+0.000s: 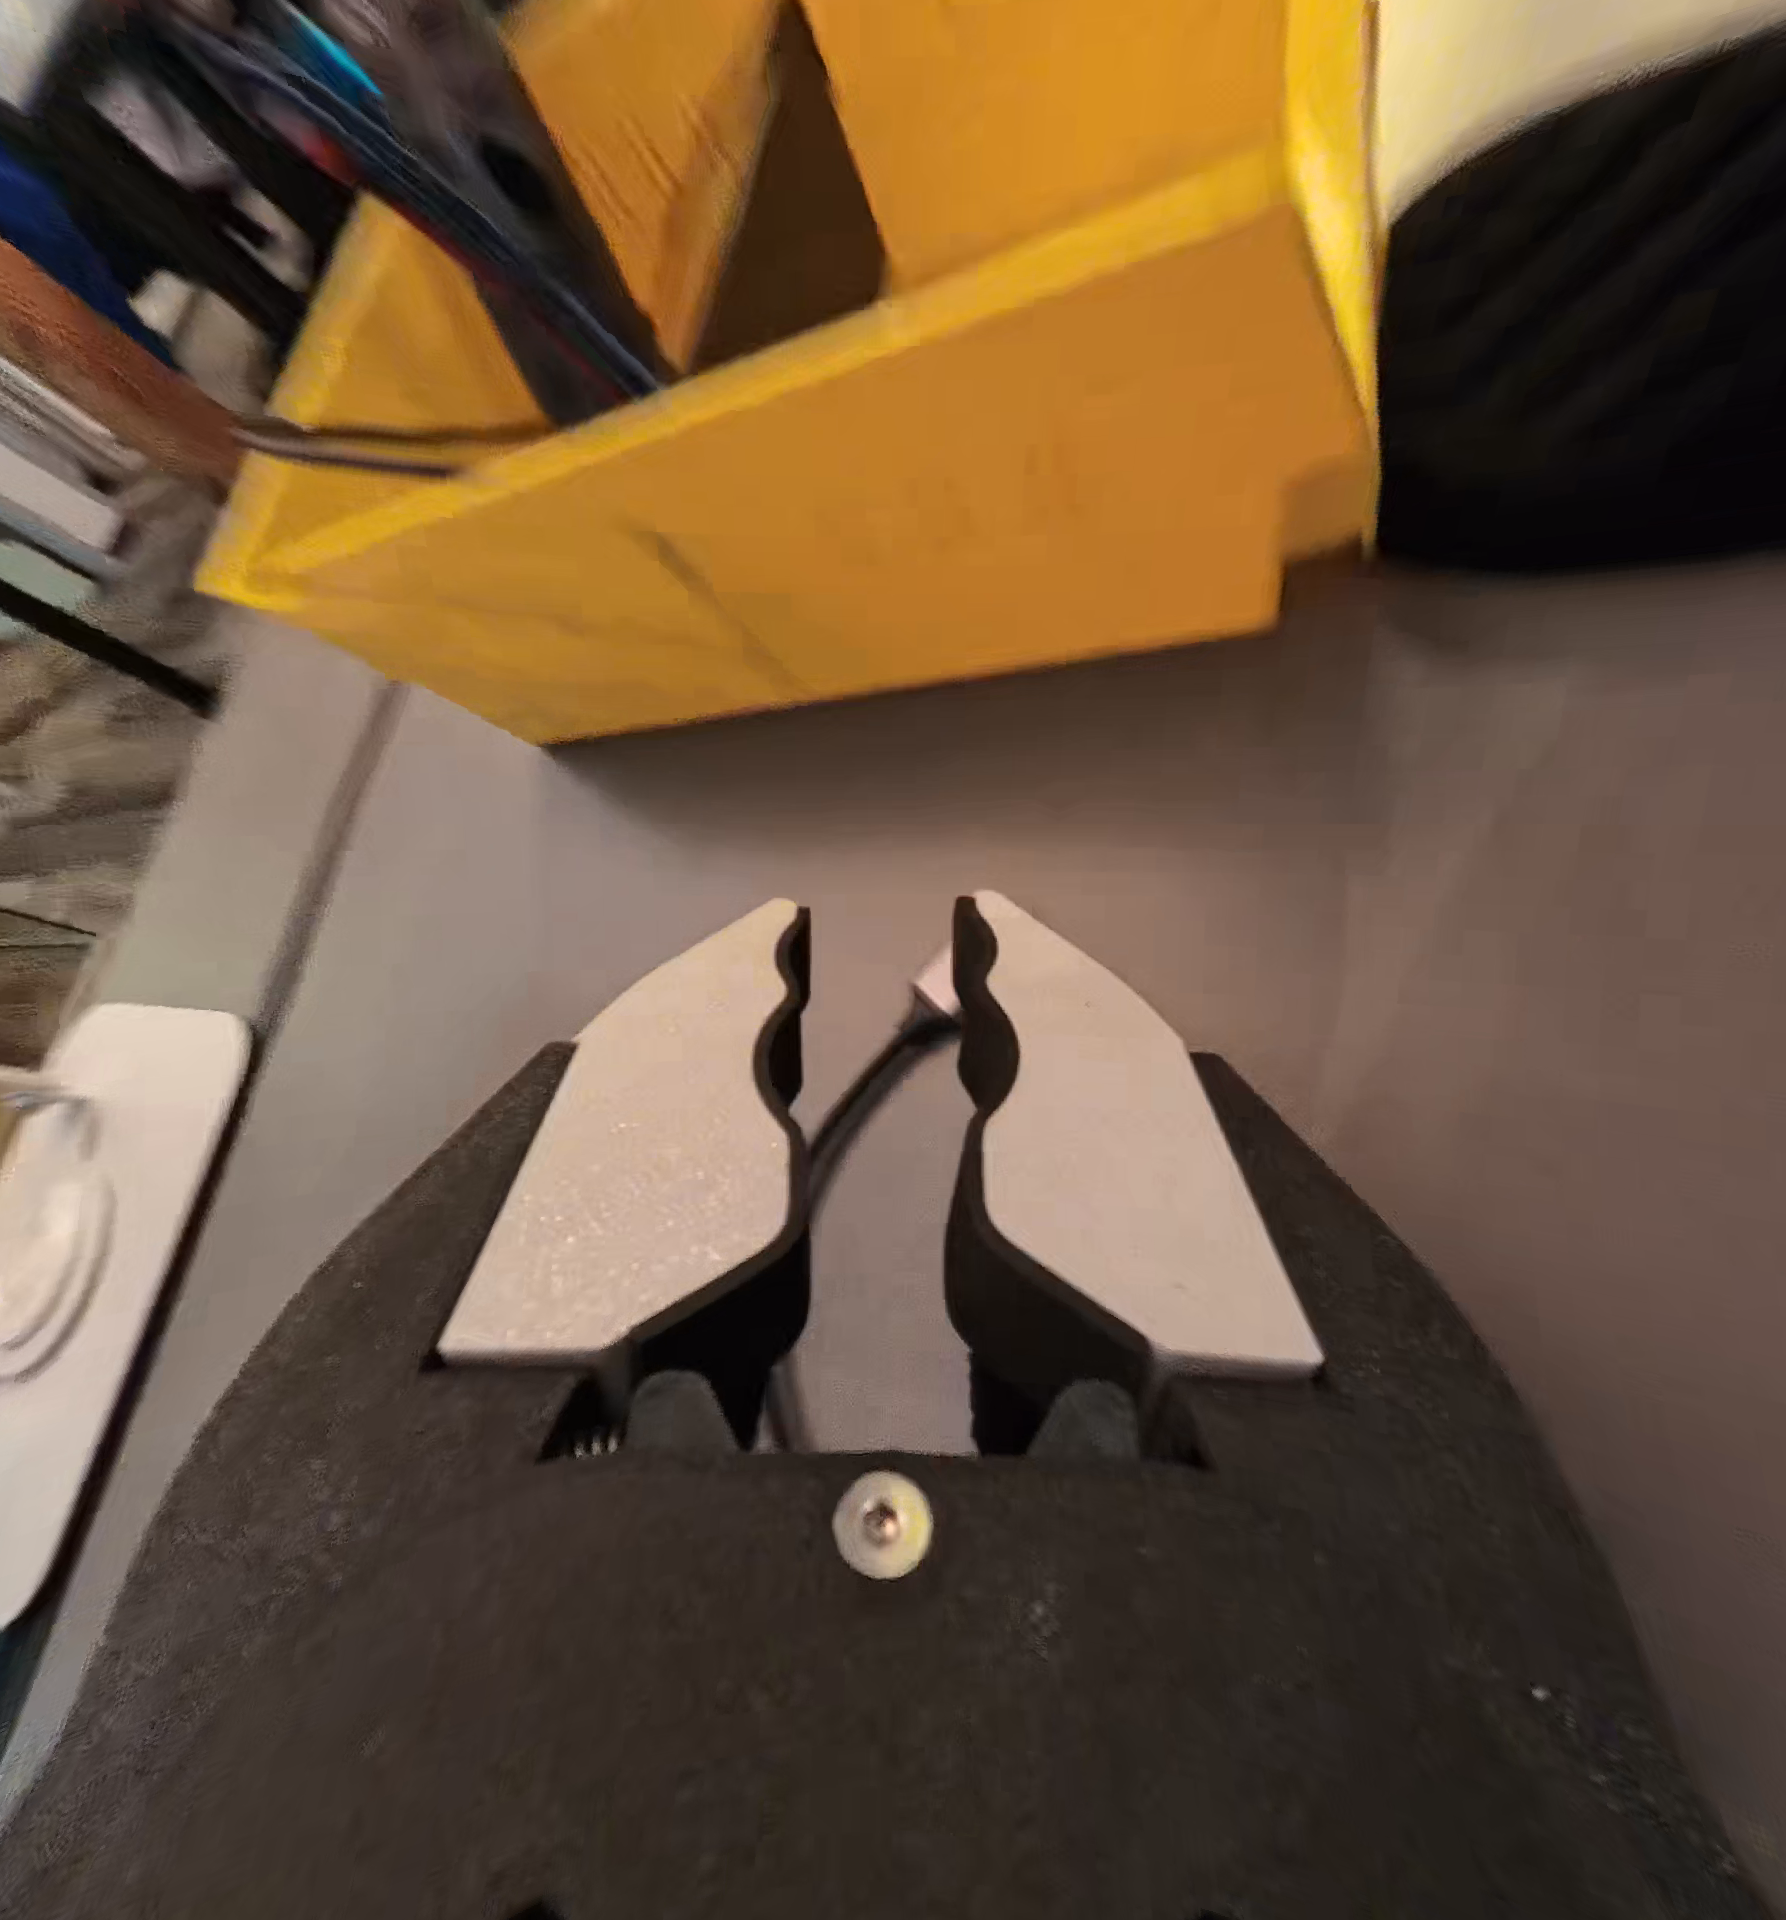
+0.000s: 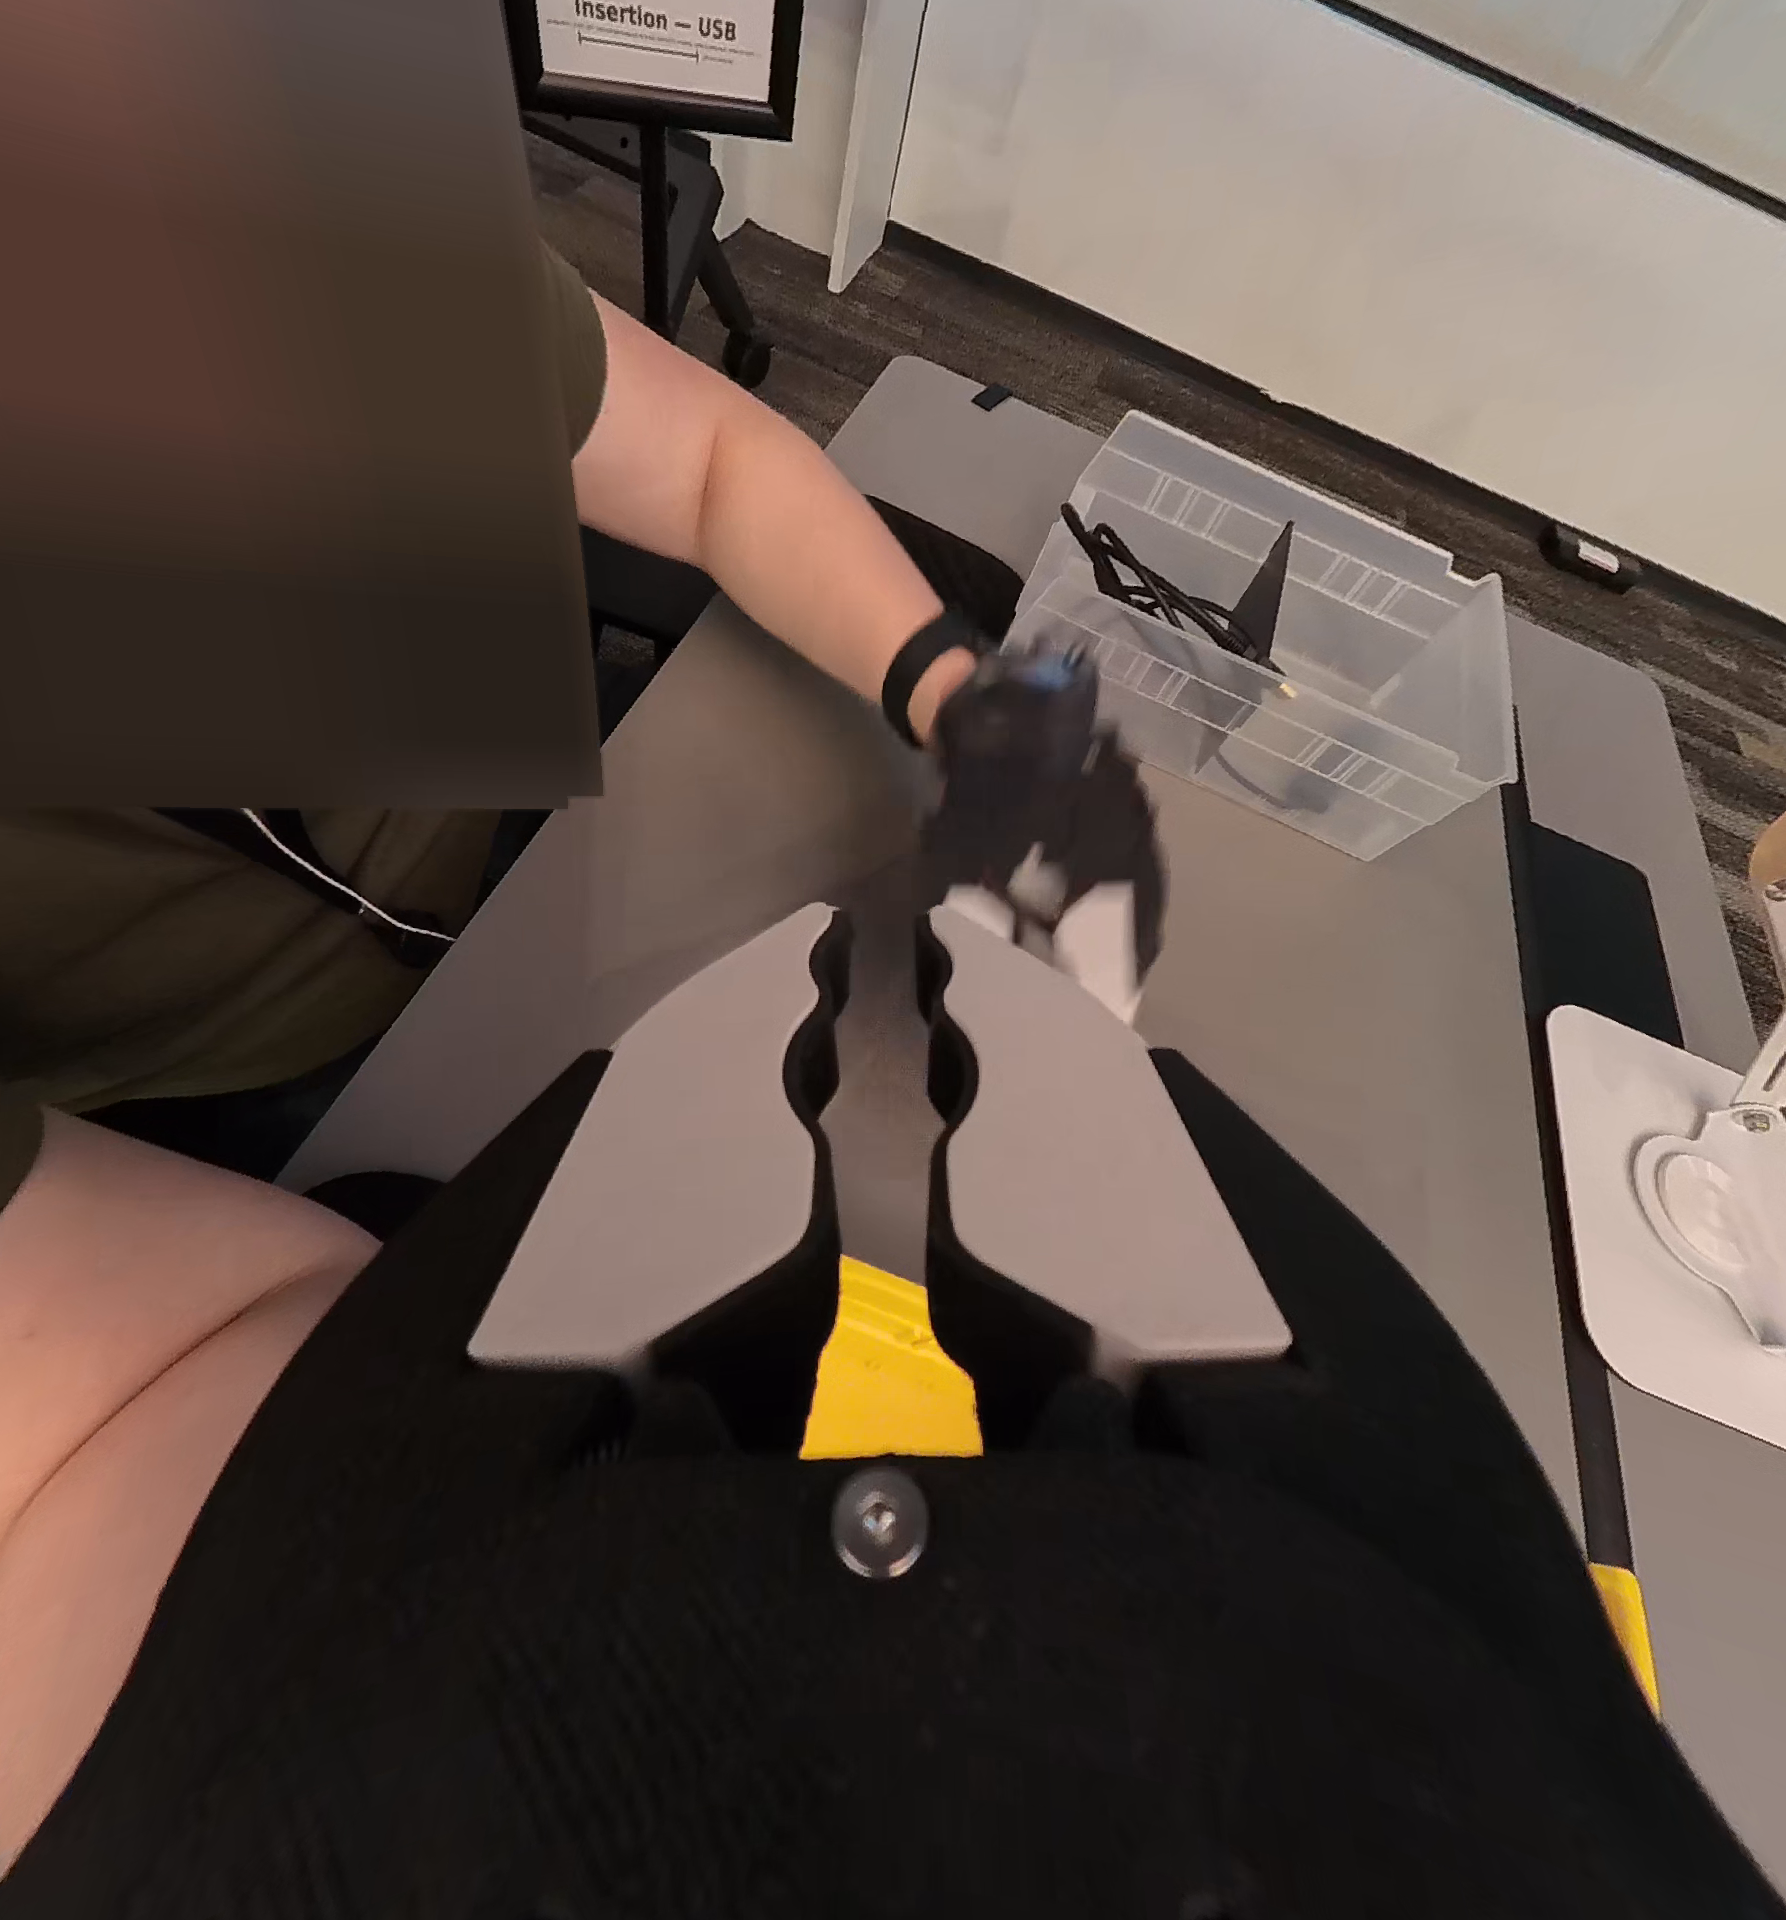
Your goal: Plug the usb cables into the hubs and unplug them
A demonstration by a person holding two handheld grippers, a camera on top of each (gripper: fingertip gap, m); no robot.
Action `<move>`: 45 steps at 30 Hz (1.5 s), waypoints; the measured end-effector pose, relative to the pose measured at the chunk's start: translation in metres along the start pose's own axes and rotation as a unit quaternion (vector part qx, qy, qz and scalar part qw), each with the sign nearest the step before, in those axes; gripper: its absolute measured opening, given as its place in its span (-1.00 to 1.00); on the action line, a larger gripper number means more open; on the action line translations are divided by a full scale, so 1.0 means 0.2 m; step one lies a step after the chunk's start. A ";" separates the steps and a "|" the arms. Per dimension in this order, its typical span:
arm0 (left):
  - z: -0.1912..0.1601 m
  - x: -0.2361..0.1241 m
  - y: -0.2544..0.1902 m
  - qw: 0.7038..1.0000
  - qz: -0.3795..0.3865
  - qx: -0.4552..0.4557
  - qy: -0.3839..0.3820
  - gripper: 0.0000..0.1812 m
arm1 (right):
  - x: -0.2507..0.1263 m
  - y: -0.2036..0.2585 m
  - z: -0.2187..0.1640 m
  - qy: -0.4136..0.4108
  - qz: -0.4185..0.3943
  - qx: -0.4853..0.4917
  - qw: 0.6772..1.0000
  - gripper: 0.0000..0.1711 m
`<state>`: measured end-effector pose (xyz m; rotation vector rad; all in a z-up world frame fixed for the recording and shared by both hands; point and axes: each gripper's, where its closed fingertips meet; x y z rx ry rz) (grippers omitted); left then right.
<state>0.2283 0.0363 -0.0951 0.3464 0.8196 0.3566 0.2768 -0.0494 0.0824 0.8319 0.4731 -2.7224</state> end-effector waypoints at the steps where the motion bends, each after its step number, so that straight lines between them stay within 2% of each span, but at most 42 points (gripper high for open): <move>1: 0.05 -0.10 0.07 0.999 0.026 -0.020 -0.028 -0.72 | 0.00 0.00 0.00 0.000 0.000 0.000 1.000 -0.85; 4: 0.10 -0.45 0.34 0.989 0.096 -0.079 -0.084 -0.74 | -0.01 0.00 0.00 -0.003 0.000 0.000 1.000 -0.85; 6: 0.02 -0.67 0.51 0.985 0.111 -0.108 -0.074 -0.77 | 0.00 -0.01 -0.01 0.001 0.000 0.004 1.000 -0.85; 10: -0.40 -0.92 0.80 0.976 0.108 -0.186 0.042 -0.73 | 0.04 -0.03 -0.01 0.015 0.005 0.009 1.000 -0.85; 14: -0.88 -1.05 0.96 0.960 0.130 -0.165 0.187 -0.70 | 0.11 -0.02 0.00 0.031 0.027 0.010 0.999 -0.85; 18: -1.23 -0.99 0.94 0.951 0.057 -0.108 0.285 -0.80 | 0.19 -0.03 0.00 0.047 0.056 0.012 0.997 -0.85; 20: -1.36 -0.94 0.92 0.939 0.007 -0.101 0.330 -0.75 | 0.22 -0.03 0.00 0.050 0.070 0.014 0.996 -0.85; 23: -1.48 -0.87 0.95 0.922 -0.026 -0.049 0.384 -0.57 | 0.26 -0.04 -0.02 0.061 0.085 0.024 0.994 -0.85; 25: -1.50 -0.81 0.95 0.923 -0.052 -0.023 0.382 -0.47 | 0.28 -0.06 -0.04 0.067 0.088 0.034 0.993 -0.86; 30: -1.55 -0.71 0.92 0.922 -0.109 0.056 0.367 -0.50 | 0.31 -0.13 -0.10 0.077 0.094 0.072 0.990 -0.87; 36: -1.68 -0.71 0.89 0.880 -0.152 0.199 0.403 -0.46 | 0.37 -0.15 -0.15 0.100 0.114 0.098 0.984 -0.86; 39: -1.71 -0.70 0.93 0.867 -0.162 0.237 0.406 -0.48 | 0.40 -0.15 -0.16 0.103 0.128 0.102 0.981 -0.86; 42: -1.74 -0.69 0.92 0.852 -0.185 0.267 0.411 -0.61 | 0.44 -0.17 -0.17 0.102 0.143 0.106 0.979 -0.86; 45: -1.74 -0.69 0.92 0.850 -0.195 0.267 0.410 -0.66 | 0.49 -0.18 -0.21 0.120 0.155 0.120 0.973 -0.86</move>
Point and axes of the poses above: each gripper's, where its closed fingertips meet, x out along the fingers, z out of its top, y = z × x across the jaws, and after that the axes turned 9 degrees about y, right-handed
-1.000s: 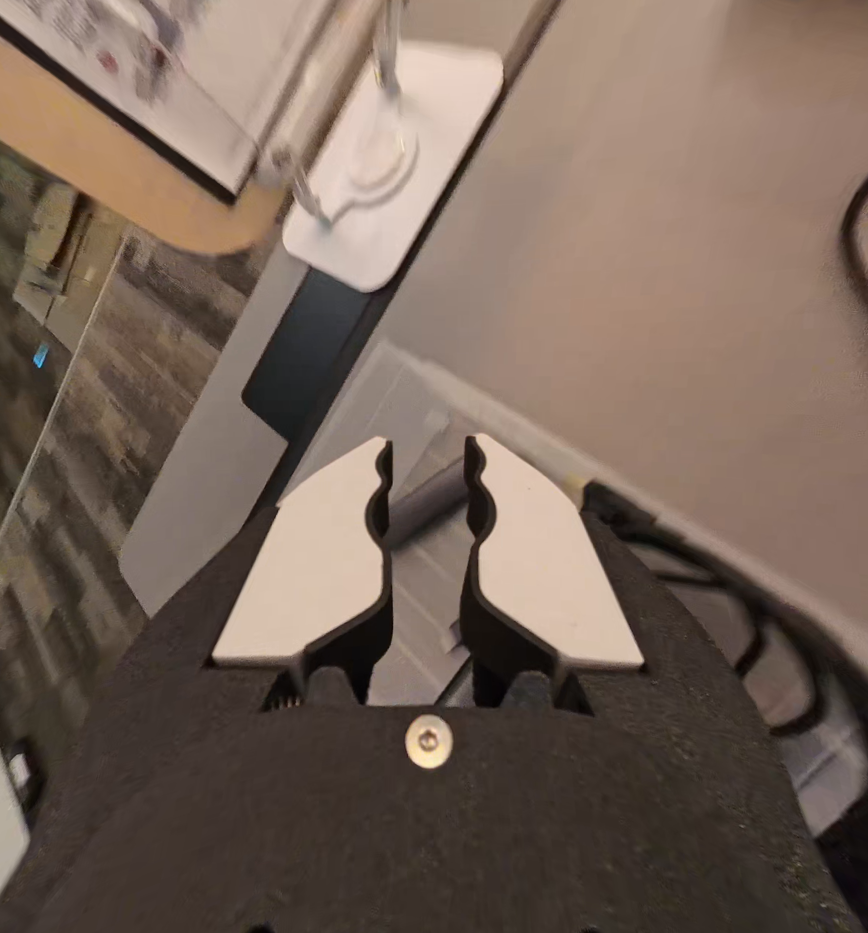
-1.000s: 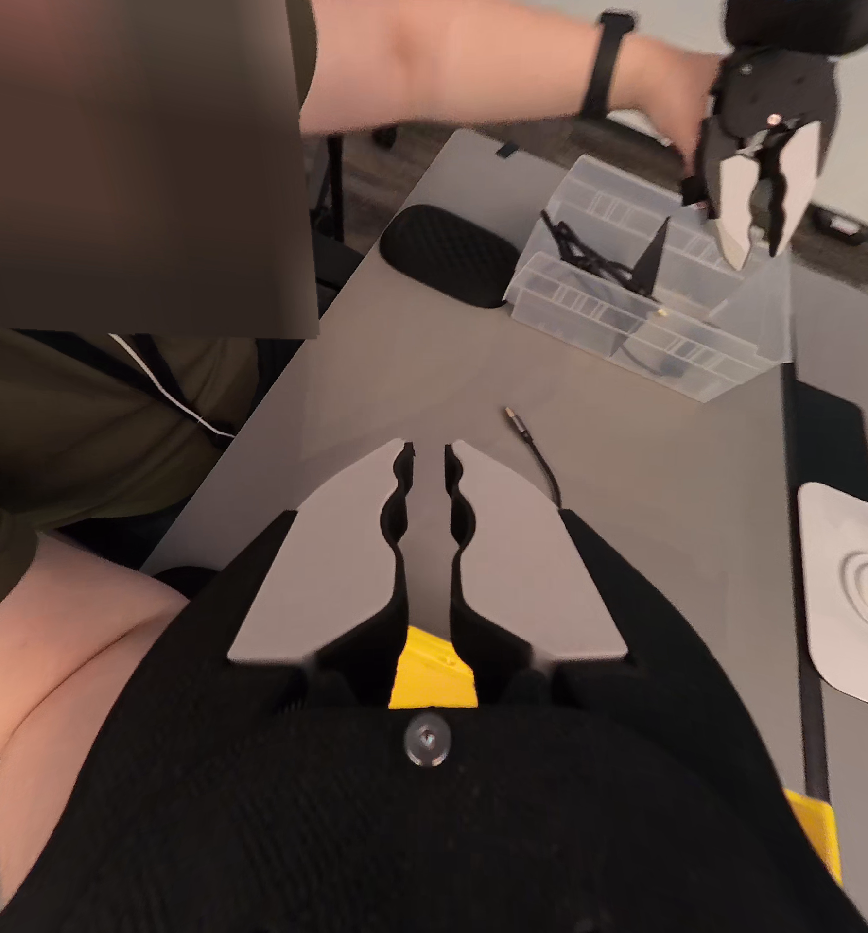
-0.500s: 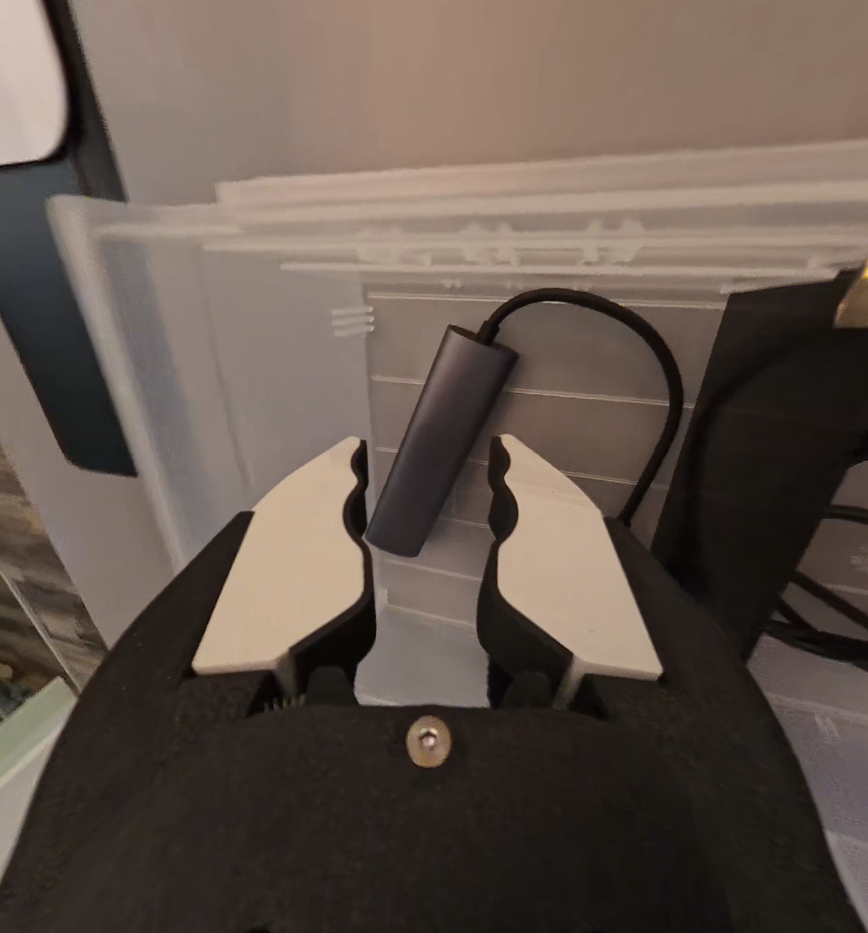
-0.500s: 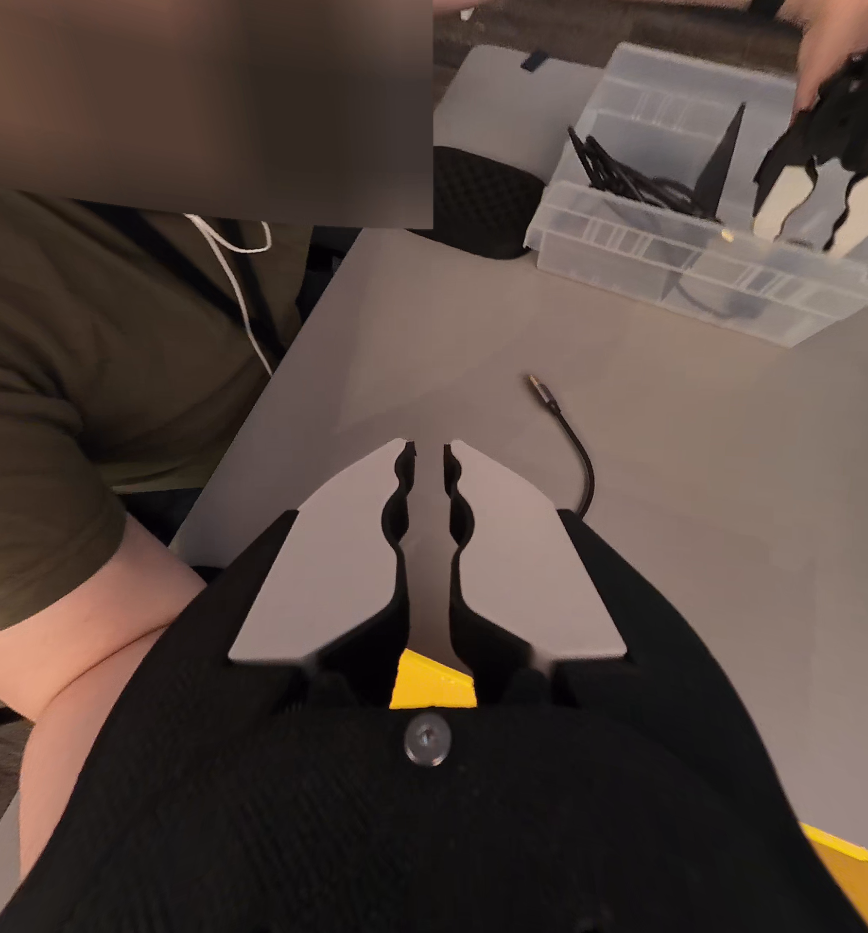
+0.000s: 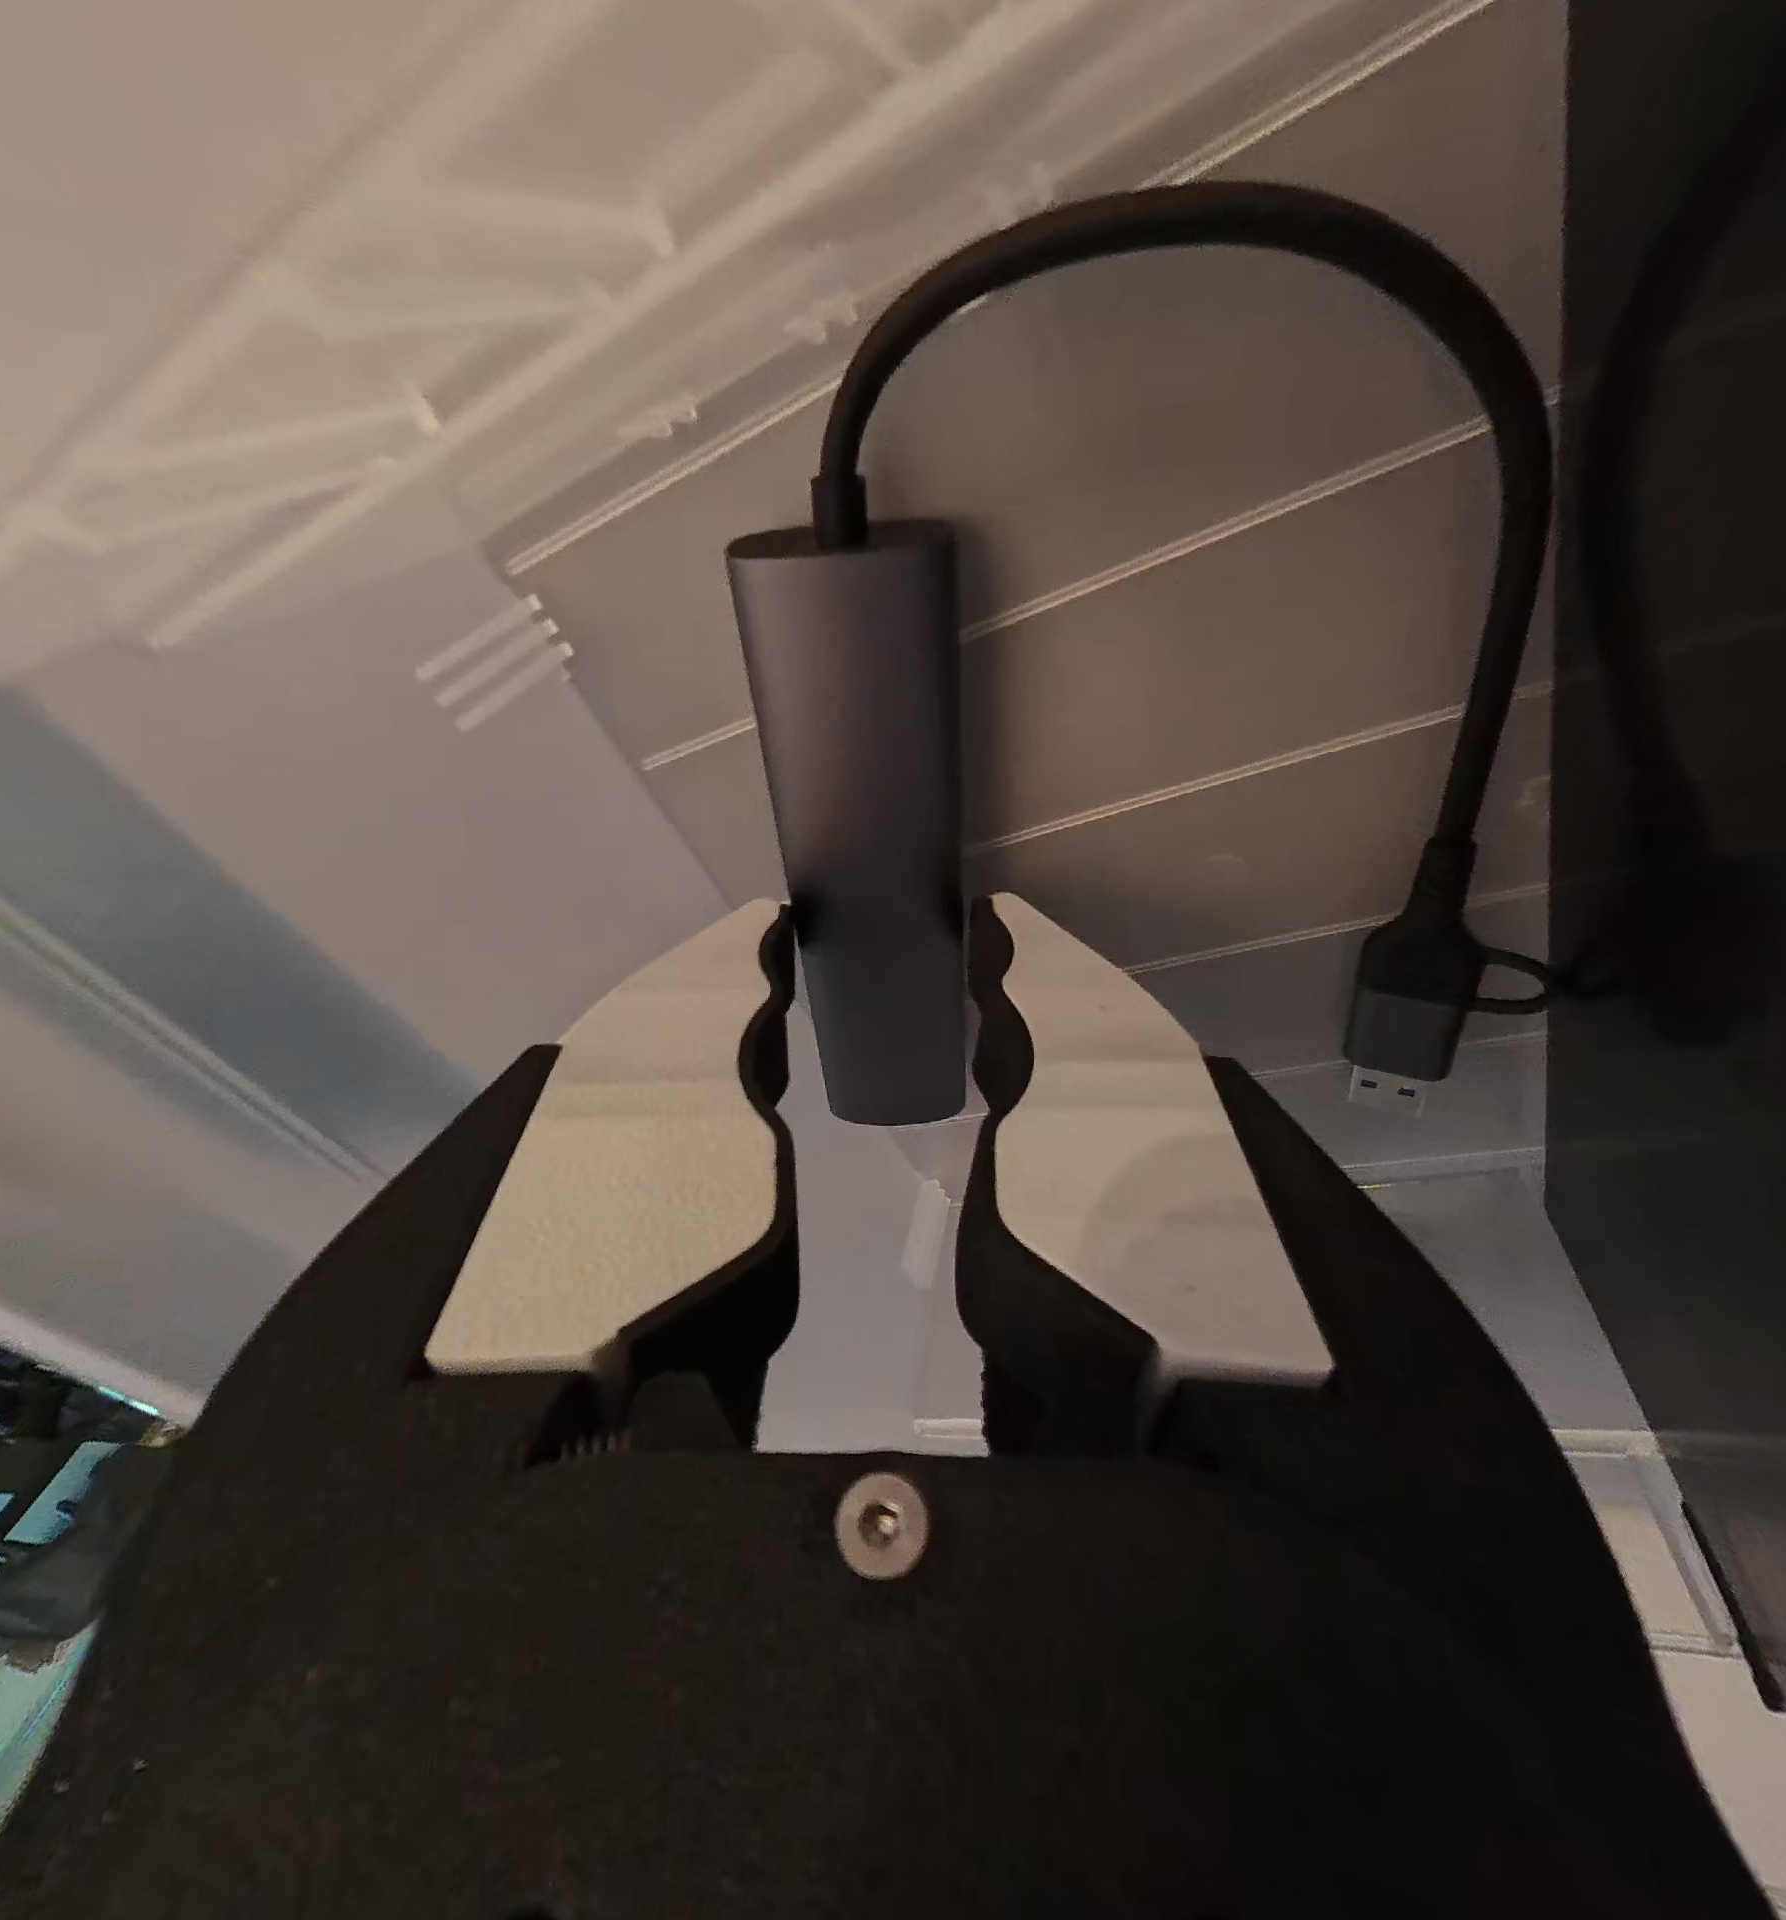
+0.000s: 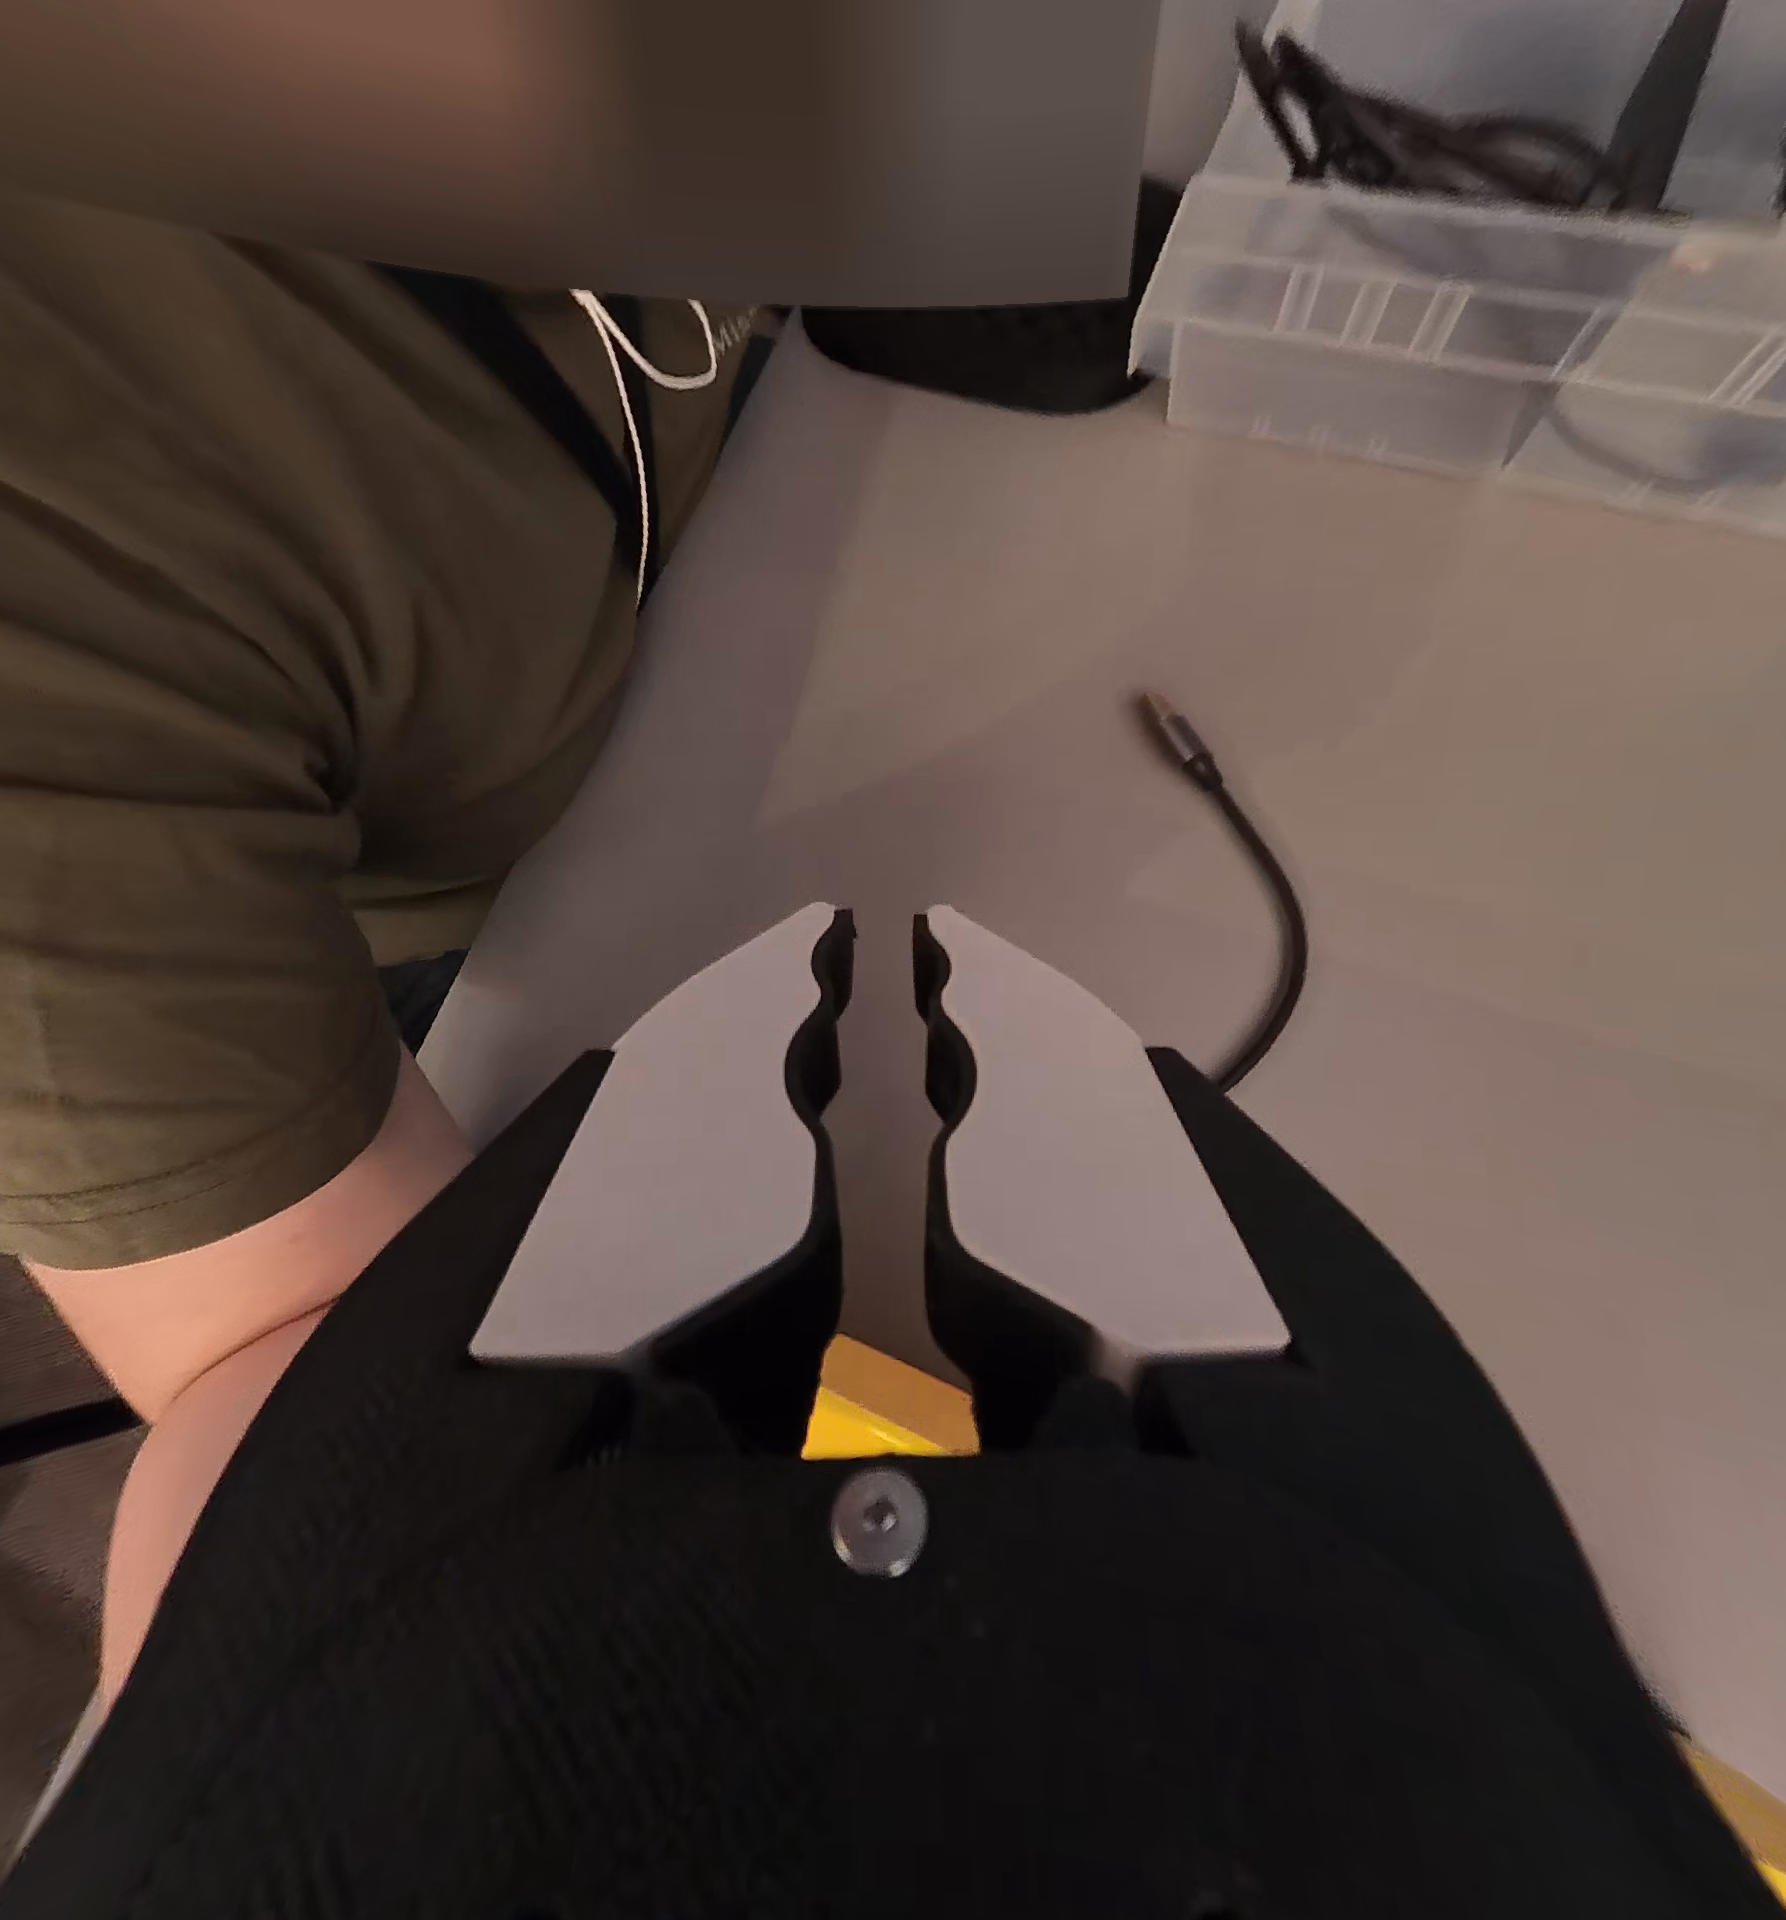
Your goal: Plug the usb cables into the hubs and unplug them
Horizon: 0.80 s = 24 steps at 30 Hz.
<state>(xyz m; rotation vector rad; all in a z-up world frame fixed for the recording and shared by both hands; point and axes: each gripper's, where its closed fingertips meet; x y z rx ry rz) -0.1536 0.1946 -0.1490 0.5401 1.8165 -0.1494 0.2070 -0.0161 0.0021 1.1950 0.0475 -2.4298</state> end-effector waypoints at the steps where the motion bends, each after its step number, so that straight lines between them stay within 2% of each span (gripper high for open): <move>1: 0.00 0.00 0.00 1.000 0.000 -0.001 0.000 -0.66 | 0.01 -0.01 -0.01 0.006 0.006 0.005 1.000 -0.86; 6: -0.01 0.00 -0.01 1.000 0.003 -0.013 0.014 -0.67 | 0.04 0.00 -0.03 0.019 0.040 0.020 0.999 -0.93; 14: -0.11 -0.03 -0.03 0.996 0.048 -0.064 0.040 -0.67 | 0.04 -0.01 0.00 0.017 0.023 0.005 1.000 -0.93; 19: -0.16 -0.19 0.00 0.987 0.106 -0.108 0.052 -0.67 | 0.04 -0.05 0.02 0.012 0.009 0.007 1.000 -0.93; 24: -0.20 -0.43 0.03 0.976 0.157 -0.134 0.071 -0.67 | 0.09 -0.09 0.08 -0.001 -0.003 -0.003 1.000 -0.93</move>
Point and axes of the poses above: each gripper's, where its closed fingertips meet, x out along the fingers, z out of its top, y = z × x across the jaws, and after that the axes turned 9 degrees about y, right-handed
